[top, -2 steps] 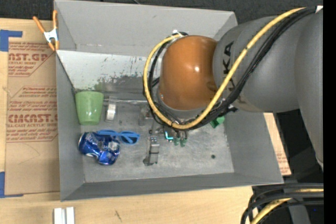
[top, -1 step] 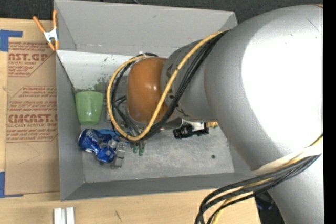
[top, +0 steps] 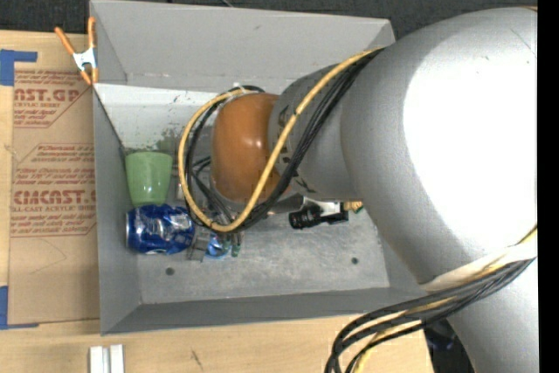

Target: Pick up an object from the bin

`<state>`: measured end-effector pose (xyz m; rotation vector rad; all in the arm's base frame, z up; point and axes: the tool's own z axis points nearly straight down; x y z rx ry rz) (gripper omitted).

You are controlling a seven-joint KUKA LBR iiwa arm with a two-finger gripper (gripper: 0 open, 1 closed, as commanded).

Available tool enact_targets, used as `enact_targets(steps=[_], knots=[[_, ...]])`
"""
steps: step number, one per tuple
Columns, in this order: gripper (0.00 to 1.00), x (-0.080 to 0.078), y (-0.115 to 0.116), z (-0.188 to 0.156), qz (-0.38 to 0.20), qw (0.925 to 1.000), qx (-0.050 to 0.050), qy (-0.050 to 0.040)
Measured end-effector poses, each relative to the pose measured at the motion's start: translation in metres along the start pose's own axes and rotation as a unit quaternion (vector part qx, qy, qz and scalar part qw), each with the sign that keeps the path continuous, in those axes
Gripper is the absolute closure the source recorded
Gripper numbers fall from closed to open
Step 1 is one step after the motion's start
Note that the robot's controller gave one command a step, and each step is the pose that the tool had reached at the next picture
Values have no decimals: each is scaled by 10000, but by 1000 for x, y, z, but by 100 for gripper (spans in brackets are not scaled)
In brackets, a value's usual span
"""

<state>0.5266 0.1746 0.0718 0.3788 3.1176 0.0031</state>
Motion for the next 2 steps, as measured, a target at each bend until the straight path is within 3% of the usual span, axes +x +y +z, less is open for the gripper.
enact_targets(steps=[1, 2], knots=[[100, -28, -5, -87, -101, 9999, -14, -39], [100, -58, -2, -233, -379, 9993, -17, -46]])
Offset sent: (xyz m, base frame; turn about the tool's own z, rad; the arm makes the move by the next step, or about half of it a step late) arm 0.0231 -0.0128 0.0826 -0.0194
